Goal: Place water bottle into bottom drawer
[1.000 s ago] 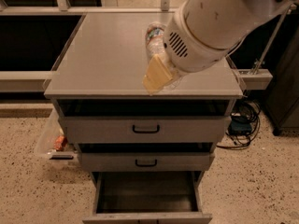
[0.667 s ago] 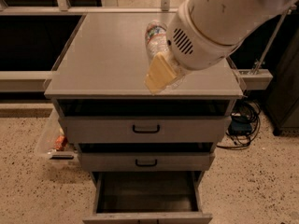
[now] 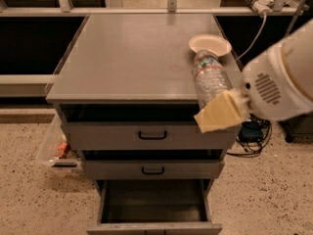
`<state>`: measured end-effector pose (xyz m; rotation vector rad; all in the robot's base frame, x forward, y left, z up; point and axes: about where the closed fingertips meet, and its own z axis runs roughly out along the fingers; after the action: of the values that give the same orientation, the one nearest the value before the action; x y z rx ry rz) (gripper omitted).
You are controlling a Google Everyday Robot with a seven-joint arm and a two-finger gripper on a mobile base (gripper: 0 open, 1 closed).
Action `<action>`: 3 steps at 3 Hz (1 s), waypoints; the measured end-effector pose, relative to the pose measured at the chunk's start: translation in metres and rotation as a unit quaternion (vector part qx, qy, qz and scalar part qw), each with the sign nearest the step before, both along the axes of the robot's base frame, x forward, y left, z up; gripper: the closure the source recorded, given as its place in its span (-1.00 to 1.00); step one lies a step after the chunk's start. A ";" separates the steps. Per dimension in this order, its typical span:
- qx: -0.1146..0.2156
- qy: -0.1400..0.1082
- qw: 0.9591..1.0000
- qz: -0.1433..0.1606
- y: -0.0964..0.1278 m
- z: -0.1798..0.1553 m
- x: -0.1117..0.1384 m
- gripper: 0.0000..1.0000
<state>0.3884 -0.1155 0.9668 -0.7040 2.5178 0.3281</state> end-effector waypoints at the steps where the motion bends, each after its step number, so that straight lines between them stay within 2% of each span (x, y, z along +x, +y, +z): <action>1: 0.057 0.022 0.998 -0.026 -0.023 -0.042 -0.011 1.00; 2: 0.137 0.064 0.987 -0.047 -0.031 -0.128 0.011 1.00; 3: 0.168 0.091 0.980 -0.050 -0.028 -0.170 0.029 1.00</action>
Offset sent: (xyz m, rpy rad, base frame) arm 0.0474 -0.0444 -0.2368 0.4882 0.2345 -0.1563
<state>0.4169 -0.1437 0.7965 -0.4293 2.5632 0.7921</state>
